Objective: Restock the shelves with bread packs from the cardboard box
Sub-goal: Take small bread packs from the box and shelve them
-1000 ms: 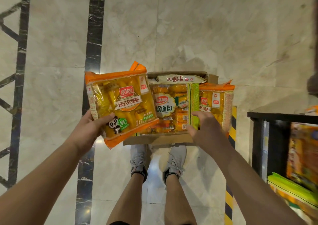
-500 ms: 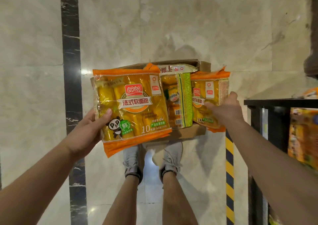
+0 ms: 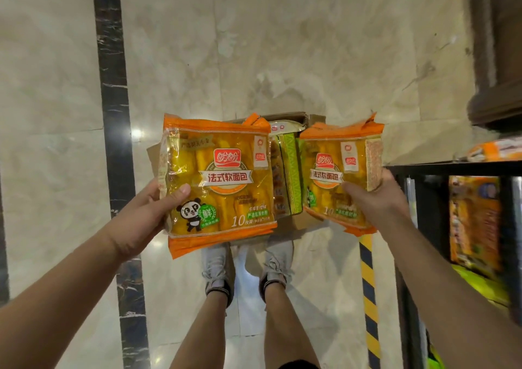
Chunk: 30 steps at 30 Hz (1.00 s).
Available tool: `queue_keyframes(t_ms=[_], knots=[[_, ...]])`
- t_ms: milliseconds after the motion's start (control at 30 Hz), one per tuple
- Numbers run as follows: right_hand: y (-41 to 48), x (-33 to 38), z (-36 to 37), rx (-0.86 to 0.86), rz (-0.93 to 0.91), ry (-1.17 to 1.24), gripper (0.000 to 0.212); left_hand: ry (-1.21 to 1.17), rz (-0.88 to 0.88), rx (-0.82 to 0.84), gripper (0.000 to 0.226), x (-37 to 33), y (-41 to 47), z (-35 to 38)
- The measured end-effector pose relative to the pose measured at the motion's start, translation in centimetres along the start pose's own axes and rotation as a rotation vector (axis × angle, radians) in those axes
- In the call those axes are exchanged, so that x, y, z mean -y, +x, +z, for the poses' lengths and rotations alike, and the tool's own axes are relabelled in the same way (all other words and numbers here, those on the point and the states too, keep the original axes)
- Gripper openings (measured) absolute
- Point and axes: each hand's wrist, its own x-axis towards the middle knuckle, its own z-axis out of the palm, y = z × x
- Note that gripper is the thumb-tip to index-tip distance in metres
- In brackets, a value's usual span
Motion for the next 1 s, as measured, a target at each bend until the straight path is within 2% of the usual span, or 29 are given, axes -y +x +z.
queue_keyframes(t_ms=[33, 100, 200, 233, 367, 467, 600, 633, 733, 800, 900, 933, 1000], knots=[[-0.8, 0.2, -1.2, 0.034, -0.007, 0.059, 0.064, 0.008, 0.003, 0.006, 0.077, -0.8, -0.4, 0.2], [-2.8, 0.7, -3.6, 0.121, -0.021, 0.201, 0.057, 0.025, 0.006, 0.011, 0.058, -2.5, -1.7, 0.4], [-6.9, 2.0, -7.4, 0.207, -0.063, 0.358, 0.049, 0.087, 0.029, 0.057, 0.056, -5.6, -4.2, 0.6], [-8.4, 2.4, -8.7, 0.216, -0.066, 0.39, 0.049, 0.105, 0.045, 0.07, 0.06, -7.0, -5.5, 0.6], [-14.7, 3.2, -14.3, 0.216, -0.062, 0.551, 0.056, 0.18, 0.092, 0.116, 0.112, -13.1, -11.1, 0.1], [-20.4, 4.2, -18.0, 0.21, -0.125, 0.705, 0.068, 0.21, 0.147, 0.178, 0.12, -17.8, -15.0, 0.0], [-28.3, 4.5, -21.1, 0.12, -0.189, 0.877, 0.088, 0.278, 0.264, 0.281, 0.115, -23.3, -19.4, 1.1], [-30.3, 4.4, -21.7, 0.091, -0.207, 0.912, 0.085, 0.289, 0.282, 0.308, 0.115, -24.4, -20.3, 1.4], [-36.8, 3.8, -22.3, -0.05, -0.225, 1.018, 0.058, 0.294, 0.357, 0.422, 0.115, -26.7, -22.1, 2.6], [-41.4, 2.9, -22.0, -0.148, -0.221, 1.072, 0.064, 0.303, 0.394, 0.506, 0.097, -27.9, -22.9, 4.1], [-48.1, 0.7, -20.9, -0.282, -0.18, 1.116, 0.089, 0.351, 0.407, 0.663, 0.049, -27.9, -23.8, 6.5], [-50.3, -0.2, -20.4, -0.341, -0.156, 1.137, 0.096, 0.362, 0.414, 0.705, 0.049, -27.8, -24.4, 7.6], [-54.6, -2.2, -19.4, -0.453, -0.091, 1.159, 0.105, 0.418, 0.424, 0.77, 0.08, -27.0, -25.4, 9.9]])
